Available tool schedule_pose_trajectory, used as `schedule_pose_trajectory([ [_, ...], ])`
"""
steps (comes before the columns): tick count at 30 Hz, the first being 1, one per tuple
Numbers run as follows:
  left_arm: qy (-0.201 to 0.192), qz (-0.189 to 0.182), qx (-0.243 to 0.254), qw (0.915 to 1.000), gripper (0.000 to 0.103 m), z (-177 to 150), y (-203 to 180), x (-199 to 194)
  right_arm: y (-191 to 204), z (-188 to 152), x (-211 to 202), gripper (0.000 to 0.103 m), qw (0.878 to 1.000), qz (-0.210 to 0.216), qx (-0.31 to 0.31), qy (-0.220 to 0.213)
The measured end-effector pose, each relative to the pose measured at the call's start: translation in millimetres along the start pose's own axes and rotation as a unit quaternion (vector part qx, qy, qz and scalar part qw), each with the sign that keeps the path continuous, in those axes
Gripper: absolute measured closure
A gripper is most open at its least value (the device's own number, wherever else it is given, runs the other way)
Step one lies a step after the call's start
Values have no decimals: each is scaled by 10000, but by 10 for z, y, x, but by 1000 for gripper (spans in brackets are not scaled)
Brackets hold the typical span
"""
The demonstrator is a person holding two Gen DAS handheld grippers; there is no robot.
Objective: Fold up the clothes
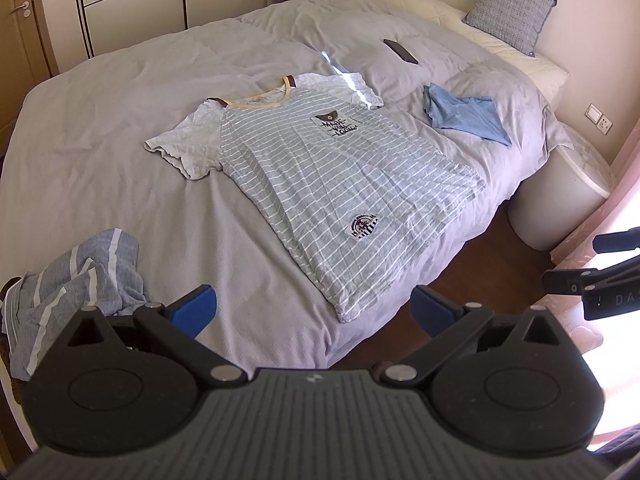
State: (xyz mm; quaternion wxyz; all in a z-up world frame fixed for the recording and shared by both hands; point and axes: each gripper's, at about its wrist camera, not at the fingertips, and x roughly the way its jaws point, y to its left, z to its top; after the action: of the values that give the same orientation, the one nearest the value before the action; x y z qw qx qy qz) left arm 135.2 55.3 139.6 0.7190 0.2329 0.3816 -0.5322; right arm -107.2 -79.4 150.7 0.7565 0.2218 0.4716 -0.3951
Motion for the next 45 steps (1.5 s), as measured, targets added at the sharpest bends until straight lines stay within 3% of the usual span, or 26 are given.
schedule_pose_trajectory([
  [8,-167,96,-50,9998,1,49,164,39,78,164,12,3,9998,27,-115,-132],
  [16,-199,283,-163,9993,1,270,408,396,132,437,191,3,9980,52,-521,-367],
  [22,-255,778,142,9965,2,599,717,823,127,765,550,4,9917,207,-1140,-560],
  [26,-177,1133,981,9885,4,875,961,1183,228,1110,912,11,9840,544,-1558,-672],
  [31,-145,1389,1998,9698,9,1200,1298,1576,566,1581,1344,25,9619,976,-2384,-919],
  [34,-139,1513,2706,9506,16,1307,1486,1833,838,1818,1488,35,9415,1156,-2955,-1134],
  [38,-235,1587,3737,9136,19,1301,1751,2248,1216,2049,1657,39,9190,1386,-3443,-1331],
  [42,-399,1363,4615,8757,19,1305,2059,2682,1646,2181,1872,45,9048,1474,-3747,-1387],
  [45,-464,1214,5160,8467,23,1333,2335,3053,1957,2245,2086,48,9044,1382,-3827,-1286],
])
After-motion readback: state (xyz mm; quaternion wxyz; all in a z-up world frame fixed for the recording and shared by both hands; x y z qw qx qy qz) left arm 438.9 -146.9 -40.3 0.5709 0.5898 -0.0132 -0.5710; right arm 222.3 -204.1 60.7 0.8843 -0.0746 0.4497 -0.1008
